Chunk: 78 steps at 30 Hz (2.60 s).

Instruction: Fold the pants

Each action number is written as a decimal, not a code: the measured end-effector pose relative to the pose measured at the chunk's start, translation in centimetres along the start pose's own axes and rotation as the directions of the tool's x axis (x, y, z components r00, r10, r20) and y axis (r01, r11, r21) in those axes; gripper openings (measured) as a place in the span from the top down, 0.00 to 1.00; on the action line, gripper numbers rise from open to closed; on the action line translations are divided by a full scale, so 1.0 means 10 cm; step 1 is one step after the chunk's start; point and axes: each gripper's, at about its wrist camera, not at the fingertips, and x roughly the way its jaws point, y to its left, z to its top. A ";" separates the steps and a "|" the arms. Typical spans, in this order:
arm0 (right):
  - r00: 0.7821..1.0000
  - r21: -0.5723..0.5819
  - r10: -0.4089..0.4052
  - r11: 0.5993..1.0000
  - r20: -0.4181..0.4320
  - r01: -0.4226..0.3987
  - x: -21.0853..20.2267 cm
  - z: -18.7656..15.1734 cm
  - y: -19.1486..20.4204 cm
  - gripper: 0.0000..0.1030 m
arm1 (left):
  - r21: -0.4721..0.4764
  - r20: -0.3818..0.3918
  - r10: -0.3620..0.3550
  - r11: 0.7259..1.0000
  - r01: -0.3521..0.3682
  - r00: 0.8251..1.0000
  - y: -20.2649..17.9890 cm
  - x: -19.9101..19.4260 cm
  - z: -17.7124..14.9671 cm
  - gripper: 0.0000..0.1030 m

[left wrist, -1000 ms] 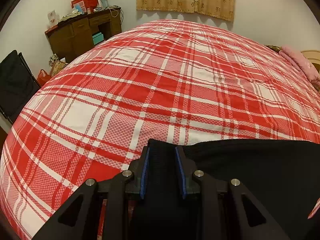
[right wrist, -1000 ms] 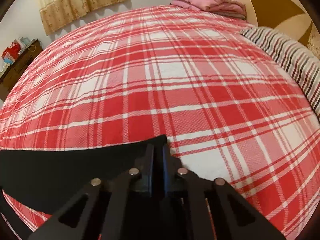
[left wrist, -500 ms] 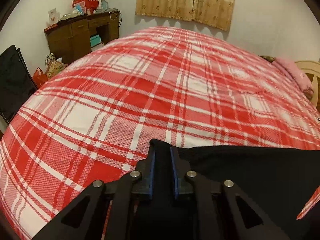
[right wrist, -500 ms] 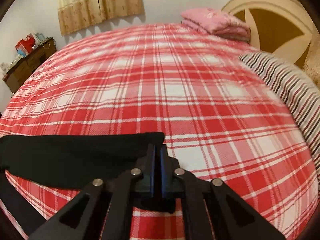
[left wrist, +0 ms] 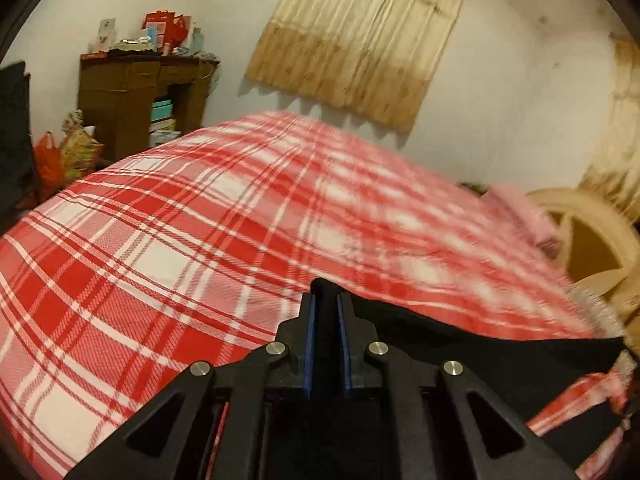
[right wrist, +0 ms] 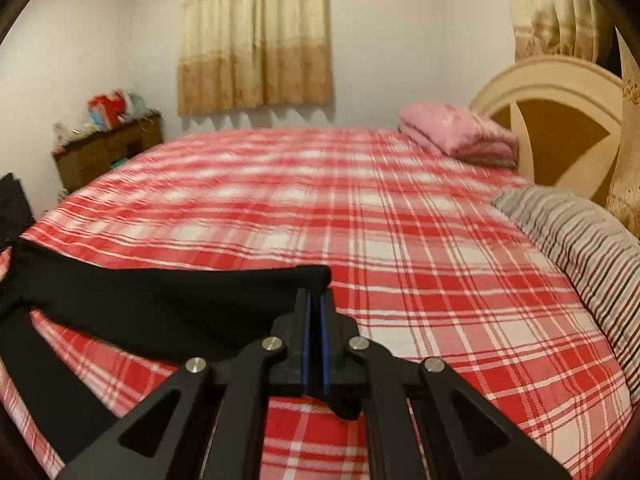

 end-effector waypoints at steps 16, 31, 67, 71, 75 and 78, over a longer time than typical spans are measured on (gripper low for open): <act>0.994 -0.059 0.030 0.998 -0.102 -0.037 -0.65 -0.86 -0.05 0.96 | -0.011 0.080 -0.215 0.976 0.216 0.973 0.53 -1.00 -0.73 0.92; 0.971 -0.034 -0.014 0.999 -0.241 0.005 -0.52 -1.18 -0.13 0.85 | 0.287 -0.123 0.052 0.958 -0.015 0.991 -0.35 -0.73 -0.87 0.19; 0.975 0.062 -0.048 0.996 -0.216 0.062 -0.60 -1.21 -0.22 0.41 | -0.043 -0.414 -0.100 0.995 0.091 0.905 0.21 -0.49 -0.76 0.82; 0.973 0.154 -0.007 0.987 -0.230 0.044 -0.67 -1.16 -0.28 0.41 | -0.050 -0.398 -0.114 0.993 0.103 0.910 0.16 -0.49 -0.72 0.82; 0.968 0.237 0.056 0.972 -0.244 0.003 -0.74 -1.15 -0.25 0.41 | -0.082 -0.387 -0.136 0.990 0.112 0.912 0.15 -0.48 -0.68 0.82; 0.963 0.289 0.098 0.957 -0.249 -0.023 -0.70 -1.13 -0.23 0.41 | -0.096 -0.396 -0.135 0.990 0.105 0.908 0.17 -0.44 -0.66 0.82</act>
